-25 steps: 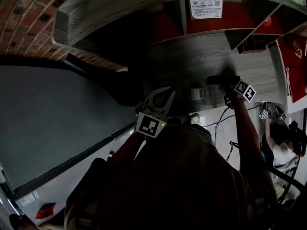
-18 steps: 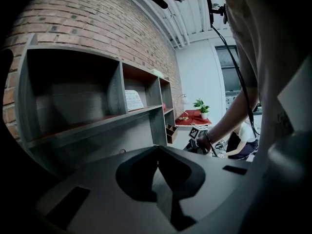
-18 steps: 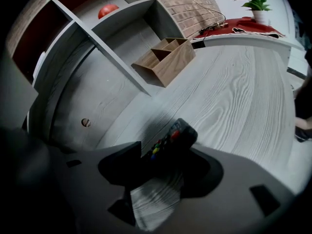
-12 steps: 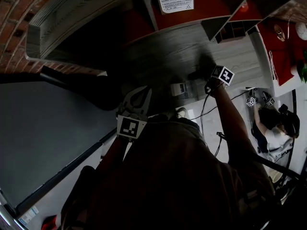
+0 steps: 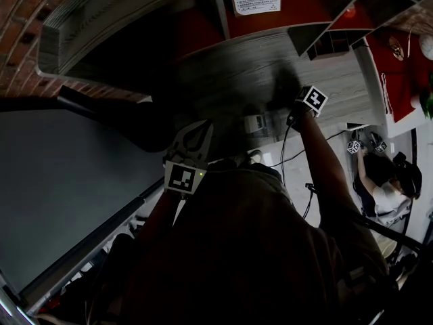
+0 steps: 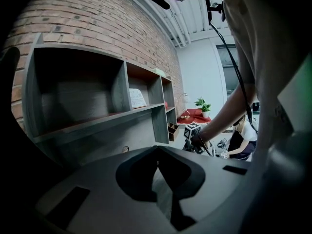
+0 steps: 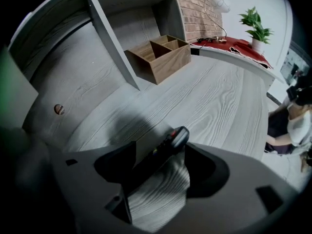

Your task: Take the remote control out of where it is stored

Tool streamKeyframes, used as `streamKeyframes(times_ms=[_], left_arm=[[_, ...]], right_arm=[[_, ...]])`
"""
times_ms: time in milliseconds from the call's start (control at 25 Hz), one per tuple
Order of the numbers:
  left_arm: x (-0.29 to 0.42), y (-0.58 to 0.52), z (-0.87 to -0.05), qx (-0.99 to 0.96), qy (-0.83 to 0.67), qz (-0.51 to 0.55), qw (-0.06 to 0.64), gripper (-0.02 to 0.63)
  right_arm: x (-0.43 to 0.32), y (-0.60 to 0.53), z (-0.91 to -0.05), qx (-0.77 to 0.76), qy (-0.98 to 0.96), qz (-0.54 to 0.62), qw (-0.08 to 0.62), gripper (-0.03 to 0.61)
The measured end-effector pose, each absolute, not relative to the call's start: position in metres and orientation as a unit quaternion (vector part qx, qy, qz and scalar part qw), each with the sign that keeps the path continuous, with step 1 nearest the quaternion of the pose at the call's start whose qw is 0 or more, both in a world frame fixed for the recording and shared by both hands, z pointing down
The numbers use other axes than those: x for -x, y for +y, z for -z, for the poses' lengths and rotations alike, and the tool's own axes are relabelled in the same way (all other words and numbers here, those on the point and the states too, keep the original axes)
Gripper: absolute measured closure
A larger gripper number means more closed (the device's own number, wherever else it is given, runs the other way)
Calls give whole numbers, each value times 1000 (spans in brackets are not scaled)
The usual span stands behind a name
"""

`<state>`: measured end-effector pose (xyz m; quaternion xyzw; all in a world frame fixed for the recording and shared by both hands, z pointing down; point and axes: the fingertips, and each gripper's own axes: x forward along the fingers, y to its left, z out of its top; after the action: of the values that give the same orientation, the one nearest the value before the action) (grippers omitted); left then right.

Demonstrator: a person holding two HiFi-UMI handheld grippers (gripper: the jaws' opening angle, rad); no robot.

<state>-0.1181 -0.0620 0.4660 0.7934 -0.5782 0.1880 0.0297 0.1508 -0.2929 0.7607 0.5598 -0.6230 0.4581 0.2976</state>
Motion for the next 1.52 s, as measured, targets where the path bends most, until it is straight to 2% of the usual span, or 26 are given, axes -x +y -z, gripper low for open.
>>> streamKeyframes(times_ms=[320,1120,1520], left_arm=[[125,-59,-472,-792,-579,-191,35,603],[129,-50,-466,-794,-581,-176,27,603],[123,-53,-457,-805,-572,-160,16,603]], right_arm=[[-163,-290,-764,-567,-610,-460,309,279],[-150,-291,-740,-554,-645,-449,276,279],[-139,-291,-667,-529,-705,-425,203,280]])
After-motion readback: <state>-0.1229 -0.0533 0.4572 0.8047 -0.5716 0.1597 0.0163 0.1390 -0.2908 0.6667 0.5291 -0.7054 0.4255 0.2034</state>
